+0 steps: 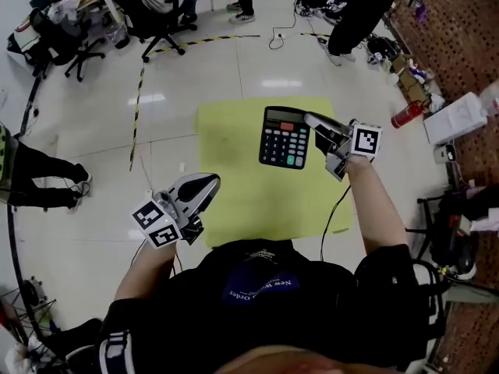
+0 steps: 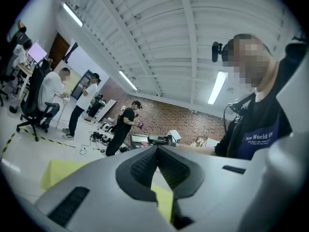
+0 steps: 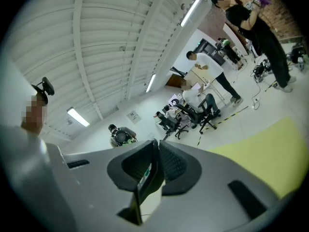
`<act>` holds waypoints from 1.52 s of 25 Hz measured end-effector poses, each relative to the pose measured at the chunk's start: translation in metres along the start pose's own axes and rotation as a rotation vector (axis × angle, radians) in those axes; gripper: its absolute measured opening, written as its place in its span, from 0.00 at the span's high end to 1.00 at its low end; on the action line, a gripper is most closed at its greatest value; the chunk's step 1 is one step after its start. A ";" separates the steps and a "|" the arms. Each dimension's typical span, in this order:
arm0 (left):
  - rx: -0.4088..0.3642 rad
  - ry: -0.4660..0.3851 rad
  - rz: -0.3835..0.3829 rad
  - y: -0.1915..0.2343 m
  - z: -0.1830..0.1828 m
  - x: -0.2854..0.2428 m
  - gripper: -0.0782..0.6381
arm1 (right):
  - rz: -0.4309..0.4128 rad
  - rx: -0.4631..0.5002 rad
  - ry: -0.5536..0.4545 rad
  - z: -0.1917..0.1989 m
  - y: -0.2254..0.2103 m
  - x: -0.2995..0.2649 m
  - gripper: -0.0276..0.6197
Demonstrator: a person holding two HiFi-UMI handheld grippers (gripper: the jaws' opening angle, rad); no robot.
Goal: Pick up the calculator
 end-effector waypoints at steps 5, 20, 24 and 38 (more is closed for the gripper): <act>-0.010 -0.032 0.003 -0.038 -0.005 -0.001 0.88 | -0.018 -0.014 -0.043 0.015 0.051 0.044 0.90; -0.059 -0.112 -0.063 -0.168 0.033 -0.081 0.88 | -0.124 -0.081 -0.132 0.043 0.090 0.190 0.90; -0.069 -0.130 -0.075 -0.169 0.029 -0.078 0.88 | -0.157 -0.077 -0.133 0.035 0.094 0.190 0.90; -0.080 -0.153 -0.103 -0.172 0.030 -0.075 0.88 | -0.194 -0.114 -0.136 0.035 0.087 0.185 0.90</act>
Point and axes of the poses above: the fingertips, and each gripper's own axes: x backward along the fingers, y to its left, z out of its underside, the point moved 10 cm from there along x, backward along the fingers, and after that the axes turned 2 degrees about z, right-handed, at the moved point
